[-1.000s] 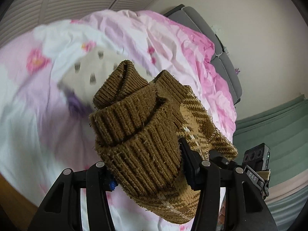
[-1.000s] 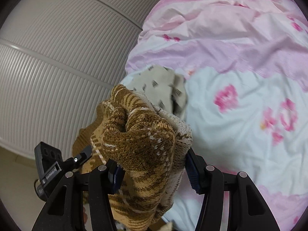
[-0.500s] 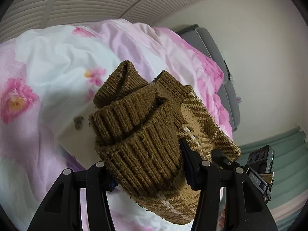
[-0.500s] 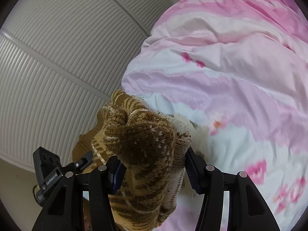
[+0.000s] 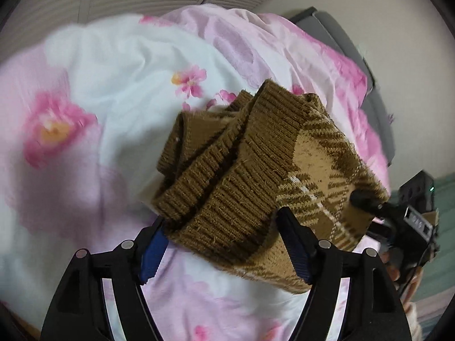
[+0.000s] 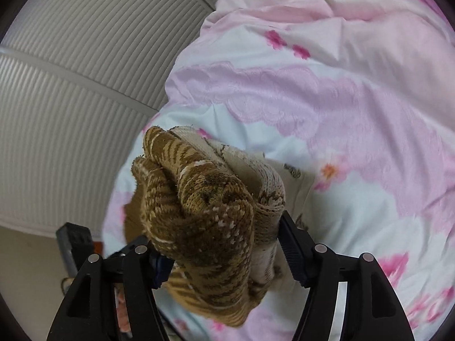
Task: Fold small clothes
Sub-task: 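Carry the lifted sweater bundle with both grippers toward the clothes stack, then lower the sweater onto the folded clothes stack and open both grippers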
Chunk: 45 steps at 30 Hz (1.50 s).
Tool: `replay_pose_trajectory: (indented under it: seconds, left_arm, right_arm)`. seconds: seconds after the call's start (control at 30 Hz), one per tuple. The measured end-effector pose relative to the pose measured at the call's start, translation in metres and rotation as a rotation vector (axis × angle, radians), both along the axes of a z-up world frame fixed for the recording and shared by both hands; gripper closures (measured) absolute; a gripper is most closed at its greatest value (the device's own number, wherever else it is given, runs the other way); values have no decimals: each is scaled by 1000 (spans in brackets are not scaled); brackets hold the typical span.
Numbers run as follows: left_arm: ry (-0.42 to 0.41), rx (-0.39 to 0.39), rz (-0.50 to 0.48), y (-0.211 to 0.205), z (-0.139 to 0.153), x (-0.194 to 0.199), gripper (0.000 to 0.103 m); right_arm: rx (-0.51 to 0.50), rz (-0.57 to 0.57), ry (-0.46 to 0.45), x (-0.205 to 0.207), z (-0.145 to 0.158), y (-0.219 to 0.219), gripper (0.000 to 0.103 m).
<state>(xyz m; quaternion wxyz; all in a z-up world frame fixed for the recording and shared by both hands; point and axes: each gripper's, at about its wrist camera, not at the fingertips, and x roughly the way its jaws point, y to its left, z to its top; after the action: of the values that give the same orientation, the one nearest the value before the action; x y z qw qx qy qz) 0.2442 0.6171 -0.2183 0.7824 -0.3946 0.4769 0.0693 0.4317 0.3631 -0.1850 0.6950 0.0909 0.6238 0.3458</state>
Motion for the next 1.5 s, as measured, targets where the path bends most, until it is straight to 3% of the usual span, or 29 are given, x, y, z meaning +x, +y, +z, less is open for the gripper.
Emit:
replay_pose_trajectory:
  seconds: [0.1,0.2,0.4,0.5,0.67,0.8,0.93,1.03,1.13,1.23,1.33,1.37,1.4,1.5]
  left_arm:
    - [26,97,-9,1,18,2,29]
    - [-2,127,-15,-1,38,3,29]
    - [-76,183,-88,-18,64,29,29]
    - [-56,207,-113,-29,60,43,29]
    - [-31,200,-155,-44,44,60,29]
    - [14,229,-160,-56,21,79,29]
    - [18,268,-143,-58,20,94,29]
    - [16,260,-165,-54,18,100,29]
    - [18,199,-155,-41,14,101,29]
    - [16,147,-172,-30,13,101,29]
    - [32,147,-188,-24,15,100,29]
    - [30,149,-186,-22,18,98,29]
    - [16,142,-176,-19,23,95,29]
    - [-46,112,-121,-7,41,83,29]
  right_arm:
    - [-13,-25,-5,-6,4,-2,36]
    - [-32,-38,-6,-8,10,-2,36]
    - [-71,-78,-187,-8,52,-12,30]
    - [-142,-77,-215,-1,51,-10,30]
    - [-243,-123,-170,10,26,-14,30]
    - [-206,-178,-179,-3,37,-33,30]
    - [-185,-162,-211,-33,55,-47,30]
    - [-113,-103,-146,-52,47,-39,30]
    - [-115,-60,-121,-55,30,-19,30]
    - [-54,-45,-65,-47,15,-1,36]
    - [13,-59,5,-32,3,13,50]
    - [35,-73,35,-27,-1,16,62]
    - [50,-84,53,-24,-3,18,67]
    - [104,-122,10,-15,13,16,71]
